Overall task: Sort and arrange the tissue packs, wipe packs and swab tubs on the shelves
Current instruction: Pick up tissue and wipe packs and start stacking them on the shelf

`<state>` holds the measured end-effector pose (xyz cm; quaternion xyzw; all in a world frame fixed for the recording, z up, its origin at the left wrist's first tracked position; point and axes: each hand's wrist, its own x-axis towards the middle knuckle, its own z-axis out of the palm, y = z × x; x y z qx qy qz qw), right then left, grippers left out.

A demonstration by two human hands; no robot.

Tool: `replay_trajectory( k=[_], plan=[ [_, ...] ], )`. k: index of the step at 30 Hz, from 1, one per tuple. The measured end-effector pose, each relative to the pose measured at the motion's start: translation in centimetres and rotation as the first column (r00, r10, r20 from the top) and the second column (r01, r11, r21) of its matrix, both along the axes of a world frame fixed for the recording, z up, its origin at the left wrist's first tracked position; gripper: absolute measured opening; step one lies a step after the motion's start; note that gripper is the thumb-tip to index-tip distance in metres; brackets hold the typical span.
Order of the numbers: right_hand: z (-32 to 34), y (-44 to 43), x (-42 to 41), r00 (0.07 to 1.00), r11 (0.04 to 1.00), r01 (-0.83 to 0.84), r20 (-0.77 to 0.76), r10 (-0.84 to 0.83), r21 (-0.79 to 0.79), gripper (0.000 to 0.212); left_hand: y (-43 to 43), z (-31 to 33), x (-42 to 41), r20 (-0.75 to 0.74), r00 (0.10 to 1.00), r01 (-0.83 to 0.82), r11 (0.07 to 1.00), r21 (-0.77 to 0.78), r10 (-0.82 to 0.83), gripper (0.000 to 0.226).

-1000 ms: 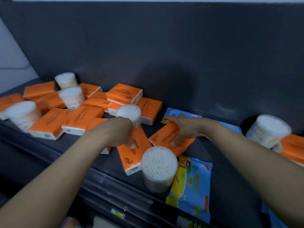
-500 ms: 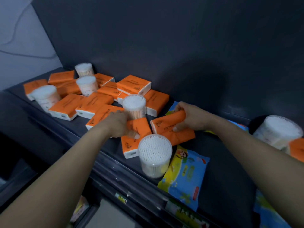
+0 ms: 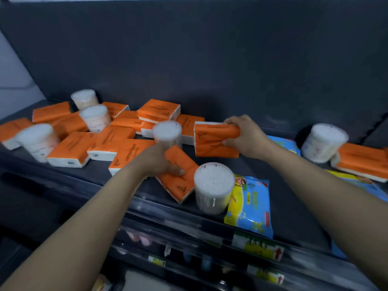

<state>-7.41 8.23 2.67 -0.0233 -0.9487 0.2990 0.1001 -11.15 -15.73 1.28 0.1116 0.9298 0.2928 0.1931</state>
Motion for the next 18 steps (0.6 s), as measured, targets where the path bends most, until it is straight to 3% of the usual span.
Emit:
replay_trajectory(
  k=[3, 7, 10, 13, 18],
  plan=[
    [0.1, -1.0, 1.1, 0.995, 0.995, 0.078, -0.057, -0.081, -0.056, 0.046, -1.2, 0.9, 0.2, -0.045, 0.999, 0.006, 0.999, 0.048, -0.004, 0.045],
    [0.5, -1.5, 2.5, 0.974, 0.972, 0.179, -0.113, -0.197, -0.153, 0.042, -2.5, 3.5, 0.5, -0.204, 0.977, -0.019, 0.983, 0.184, 0.058, 0.052],
    [1.0, -1.3, 3.7, 0.952, 0.95, 0.24, -0.144, -0.27, -0.199, 0.042, -2.7, 5.5, 0.7, -0.302, 0.939, -0.026, 0.908, 0.419, 0.166, 0.04],
    [1.5, -0.5, 5.6, 0.926, 0.924, 0.29, -0.171, -0.337, -0.249, 0.04, -0.8, 6.8, 1.5, -0.3, 0.934, 0.026, 0.802, 0.597, 0.193, 0.043],
    [2.9, 2.9, 10.9, 0.865, 0.874, 0.405, -0.196, -0.462, -0.27, 0.036, 5.2, 6.7, 3.8, -0.217, 0.973, 0.098, 0.711, 0.696, 0.079, 0.039]
  ],
)
